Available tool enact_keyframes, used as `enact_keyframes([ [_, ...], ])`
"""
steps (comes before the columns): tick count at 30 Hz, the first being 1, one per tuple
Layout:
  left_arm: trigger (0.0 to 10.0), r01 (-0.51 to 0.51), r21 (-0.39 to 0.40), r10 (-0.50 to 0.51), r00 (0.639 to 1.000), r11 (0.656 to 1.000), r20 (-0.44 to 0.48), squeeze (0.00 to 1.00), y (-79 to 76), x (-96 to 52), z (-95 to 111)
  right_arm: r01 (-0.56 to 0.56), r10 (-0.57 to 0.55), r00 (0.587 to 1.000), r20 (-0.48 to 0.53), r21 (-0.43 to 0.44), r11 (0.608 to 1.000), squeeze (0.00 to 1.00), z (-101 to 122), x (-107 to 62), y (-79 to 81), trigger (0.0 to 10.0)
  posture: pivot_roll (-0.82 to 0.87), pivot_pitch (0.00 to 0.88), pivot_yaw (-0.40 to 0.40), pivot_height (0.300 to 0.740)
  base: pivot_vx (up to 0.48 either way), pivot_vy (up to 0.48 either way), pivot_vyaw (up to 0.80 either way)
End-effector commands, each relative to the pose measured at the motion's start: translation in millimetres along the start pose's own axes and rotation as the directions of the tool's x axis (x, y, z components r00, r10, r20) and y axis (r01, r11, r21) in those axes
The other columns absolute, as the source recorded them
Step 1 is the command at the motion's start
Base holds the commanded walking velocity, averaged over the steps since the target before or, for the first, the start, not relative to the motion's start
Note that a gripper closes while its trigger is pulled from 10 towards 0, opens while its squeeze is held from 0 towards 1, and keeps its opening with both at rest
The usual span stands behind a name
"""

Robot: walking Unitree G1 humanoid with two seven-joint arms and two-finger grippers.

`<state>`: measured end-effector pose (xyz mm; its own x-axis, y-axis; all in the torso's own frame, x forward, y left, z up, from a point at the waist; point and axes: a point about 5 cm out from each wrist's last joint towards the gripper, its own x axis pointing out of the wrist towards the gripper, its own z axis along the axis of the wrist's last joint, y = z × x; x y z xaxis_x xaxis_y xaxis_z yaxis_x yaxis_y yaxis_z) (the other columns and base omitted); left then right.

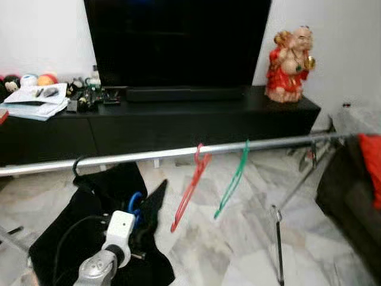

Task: Hang hanger

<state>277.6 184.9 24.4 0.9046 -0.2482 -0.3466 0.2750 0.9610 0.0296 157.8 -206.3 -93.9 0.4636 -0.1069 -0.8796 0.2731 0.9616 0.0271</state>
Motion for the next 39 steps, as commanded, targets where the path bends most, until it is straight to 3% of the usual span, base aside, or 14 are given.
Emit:
enact_keyframes([
  [1,10.0,0.031,0.042,-0.032,0.999,0.999,0.015,0.0,5.8,-0.4,11,-0.025,0.025,1.0,-0.005,-0.001,1.0,0.0,-2,0.4,9.6,10.0,0.15,0.0,-0.036,0.74,0.0,0.0,0.0],
  [2,10.0,0.114,0.061,-0.114,0.993,0.992,0.0,0.0,0.1,-1.7,11,-0.026,0.026,1.0,-0.005,-0.001,1.0,0.0,-2,0.4,9.7,10.0,0.15,0.0,-0.035,0.74,0.0,0.0,0.0],
  [11,10.0,0.309,0.152,-0.298,0.95,0.939,-0.09,0.0,-0.8,-10.5,13,-0.029,0.029,1.0,-0.004,-0.01,1.0,0.0,-1,0.5,10.3,10.0,0.15,0.0,-0.044,0.74,0.0,0.0,0.0],
  [15,10.0,0.321,0.187,-0.31,0.947,0.928,-0.088,0.0,1.6,-10.4,20,-0.03,0.03,1.0,-0.003,-0.013,0.999,0.0,-1,0.6,10.2,10.0,0.16,0.0,-0.052,0.74,0.0,0.0,0.0],
  [18,10.0,0.32,0.228,-0.317,0.947,0.92,-0.051,0.0,-0.1,-3.7,36,-0.03,0.03,1.0,-0.002,-0.015,0.999,0.0,0,0.6,10.1,10.0,0.16,0.0,-0.056,0.74,0.0,0.0,0.0],
  [23,10.0,0.323,0.257,-0.329,0.944,0.911,-0.02,0.0,-12.7,11.7,53,-0.034,0.034,0.999,-0.003,-0.025,0.999,0.0,1,0.7,10.2,10.0,0.16,0.0,-0.063,0.74,0.0,0.0,0.0],
  [30,10.0,0.257,0.251,-0.265,0.964,0.933,-0.003,0.0,-18.5,28.3,62,-0.036,0.036,0.999,-0.003,-0.029,0.999,0.0,1,0.8,10.5,10.0,0.14,0.0,-0.063,0.74,0.0,0.0,0.0],
  [33,10.0,0.136,0.195,-0.143,0.99,0.971,0.02,0.0,-11.8,38.3,70,-0.035,0.035,0.999,-0.001,-0.029,0.999,0.0,1,0.8,10.2,10.0,0.14,0.0,-0.068,0.74,0.0,0.0,0.0],
  [36,10.0,0.109,0.179,-0.115,0.993,0.978,0.026,0.0,-9.7,39.8,71,-0.035,0.035,0.999,-0.001,-0.029,0.999,0.0,1,0.8,10.1,10.0,0.14,0.0,-0.068,0.74,0.0,0.0,0.0],
  [39,10.0,0.005,0.135,-0.016,0.996,0.991,0.082,0.0,-2.2,48.3,89,-0.027,0.027,1.0,-0.001,-0.048,0.998,0.0,2,0.7,8.5,10.0,0.13,0.0,-0.08,0.74,0.0,0.0,0.0],
])
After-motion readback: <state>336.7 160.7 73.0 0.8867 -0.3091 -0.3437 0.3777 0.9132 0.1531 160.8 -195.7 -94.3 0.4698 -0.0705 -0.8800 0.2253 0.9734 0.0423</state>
